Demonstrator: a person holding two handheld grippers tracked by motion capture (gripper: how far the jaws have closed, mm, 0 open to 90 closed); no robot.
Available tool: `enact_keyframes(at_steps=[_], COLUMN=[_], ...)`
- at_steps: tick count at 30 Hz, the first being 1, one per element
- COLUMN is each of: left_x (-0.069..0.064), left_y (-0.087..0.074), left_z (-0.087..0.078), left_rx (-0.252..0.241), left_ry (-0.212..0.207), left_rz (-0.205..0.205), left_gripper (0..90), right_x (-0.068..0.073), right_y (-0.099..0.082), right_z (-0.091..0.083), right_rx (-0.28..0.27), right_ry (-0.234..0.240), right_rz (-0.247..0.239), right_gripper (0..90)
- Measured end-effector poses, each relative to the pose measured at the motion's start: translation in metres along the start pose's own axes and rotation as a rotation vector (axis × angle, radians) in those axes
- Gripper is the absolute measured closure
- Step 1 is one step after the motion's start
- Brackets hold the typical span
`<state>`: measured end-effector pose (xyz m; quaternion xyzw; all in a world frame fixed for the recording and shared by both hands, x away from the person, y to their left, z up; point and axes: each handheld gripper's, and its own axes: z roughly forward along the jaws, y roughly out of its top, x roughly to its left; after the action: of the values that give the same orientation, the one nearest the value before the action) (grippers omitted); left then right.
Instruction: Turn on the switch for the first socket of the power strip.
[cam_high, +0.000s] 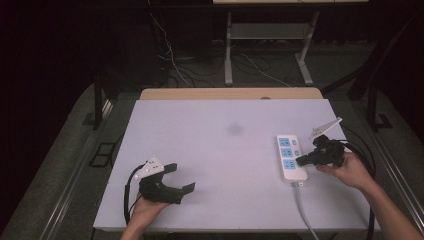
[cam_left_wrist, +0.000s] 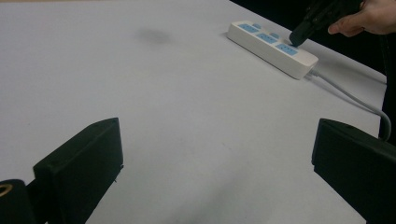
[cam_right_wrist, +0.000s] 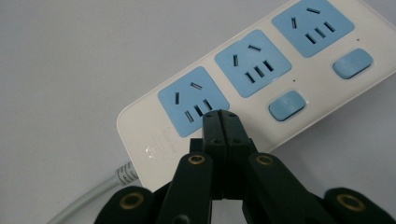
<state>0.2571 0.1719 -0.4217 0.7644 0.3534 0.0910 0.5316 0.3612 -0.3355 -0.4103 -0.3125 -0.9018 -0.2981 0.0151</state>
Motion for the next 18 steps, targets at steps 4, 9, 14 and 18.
enact_keyframes(at_steps=[4, 9, 14, 18], left_x=[-0.0004, -0.0006, -0.0010, -0.0007], left_y=[-0.0001, -0.0002, -0.0002, -0.0005], left_z=[0.0003, 0.0004, 0.0007, 0.0010], left_rx=[0.001, 0.002, 0.007, 0.009], left_ry=[-0.001, -0.001, -0.001, -0.001], left_rz=[0.001, 0.002, 0.005, 0.004], left_gripper=[0.6, 0.6, 0.6, 0.6], right_x=[0.0008, 0.0000, 0.0033, 0.0040], right_y=[-0.0009, -0.0032, -0.0028, -0.0049], right_z=[0.0003, 0.0009, 0.0020, 0.0018], right_rx=[-0.004, -0.017, -0.012, -0.027], right_ry=[-0.005, -0.002, -0.024, -0.029], right_rz=[-0.001, 0.000, -0.011, -0.007], right_gripper=[90.0, 90.0, 90.0, 90.0])
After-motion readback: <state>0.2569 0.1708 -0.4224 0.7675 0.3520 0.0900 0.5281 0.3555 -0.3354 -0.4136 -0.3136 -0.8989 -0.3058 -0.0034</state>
